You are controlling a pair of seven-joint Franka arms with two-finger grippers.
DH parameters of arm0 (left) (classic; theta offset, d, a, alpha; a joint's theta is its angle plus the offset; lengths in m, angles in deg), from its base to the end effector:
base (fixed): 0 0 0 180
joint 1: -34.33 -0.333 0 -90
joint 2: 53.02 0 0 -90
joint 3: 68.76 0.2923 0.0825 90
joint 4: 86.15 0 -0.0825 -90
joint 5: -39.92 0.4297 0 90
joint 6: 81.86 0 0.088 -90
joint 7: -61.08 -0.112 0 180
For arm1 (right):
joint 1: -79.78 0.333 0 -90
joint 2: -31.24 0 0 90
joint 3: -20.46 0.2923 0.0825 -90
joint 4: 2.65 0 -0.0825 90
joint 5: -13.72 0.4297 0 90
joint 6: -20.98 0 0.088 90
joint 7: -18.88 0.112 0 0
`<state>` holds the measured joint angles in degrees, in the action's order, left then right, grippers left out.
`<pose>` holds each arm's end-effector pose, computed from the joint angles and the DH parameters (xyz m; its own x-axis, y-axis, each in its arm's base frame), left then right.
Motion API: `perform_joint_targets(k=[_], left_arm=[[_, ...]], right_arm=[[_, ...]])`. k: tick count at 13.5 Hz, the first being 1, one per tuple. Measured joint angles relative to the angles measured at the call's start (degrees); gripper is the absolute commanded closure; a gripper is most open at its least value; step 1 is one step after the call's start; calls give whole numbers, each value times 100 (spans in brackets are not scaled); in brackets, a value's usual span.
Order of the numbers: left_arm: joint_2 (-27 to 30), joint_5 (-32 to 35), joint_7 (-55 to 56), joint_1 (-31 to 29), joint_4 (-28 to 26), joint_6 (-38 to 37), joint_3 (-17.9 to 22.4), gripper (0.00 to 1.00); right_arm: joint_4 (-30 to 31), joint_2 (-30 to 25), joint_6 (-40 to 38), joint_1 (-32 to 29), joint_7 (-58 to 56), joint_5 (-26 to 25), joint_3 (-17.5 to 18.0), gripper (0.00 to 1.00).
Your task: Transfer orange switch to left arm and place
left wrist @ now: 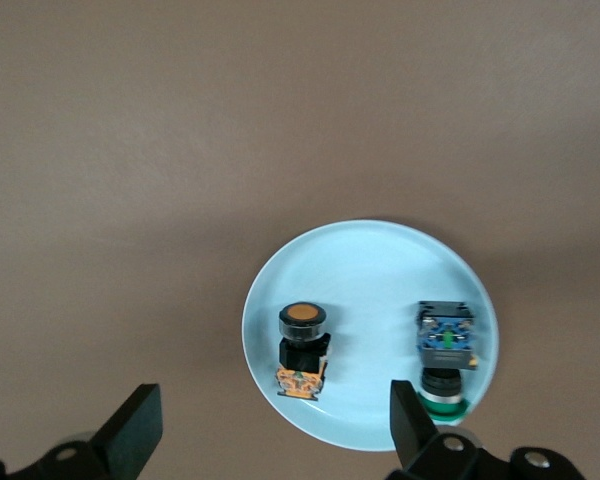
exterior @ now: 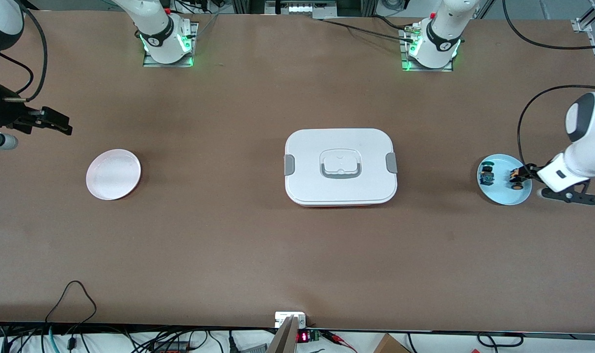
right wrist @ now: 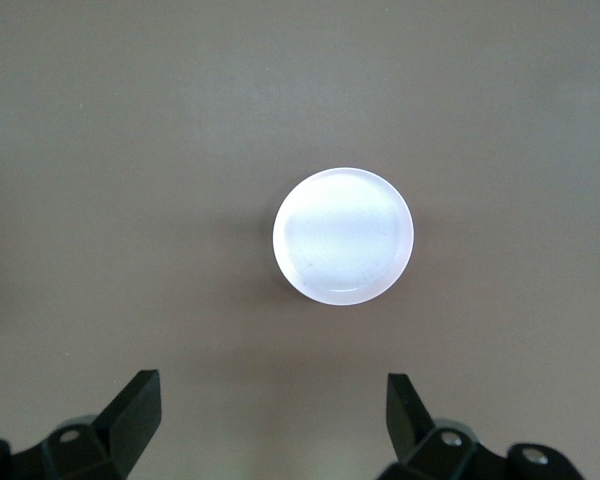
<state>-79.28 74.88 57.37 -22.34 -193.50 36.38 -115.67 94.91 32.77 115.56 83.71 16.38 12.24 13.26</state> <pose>0.6263 0.1585 0.2756 0.9790 -0.1676 -0.1162 -0.1856 -0.9684 -0.1669 0.6054 -0.0366 0.5182 0.9968 -0.0114 -0.0796 -0.0094 -0.9996 0.0254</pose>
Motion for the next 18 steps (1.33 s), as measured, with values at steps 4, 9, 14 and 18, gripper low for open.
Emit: perform_joint_targets(k=[4, 9, 14, 18], left_arm=[[19, -274, 2, -5, 816, -1318, -792, 0], [31, -848, 0, 7, 1117, -1785, -1092, 0], [845, -1795, 10, 952, 1303, -1975, -454, 0], [1720, -2829, -1, 2802, 1400, -2480, 1657, 0]], right_arm=[[-35, 8, -96, -2, 0, -1, 0, 0], [-346, 45, -83, -2, 9, -1, 0, 0], [-572, 46, -100, -2, 10, 0, 1, 0], [-603, 56, -126, -2, 10, 0, 1, 0]])
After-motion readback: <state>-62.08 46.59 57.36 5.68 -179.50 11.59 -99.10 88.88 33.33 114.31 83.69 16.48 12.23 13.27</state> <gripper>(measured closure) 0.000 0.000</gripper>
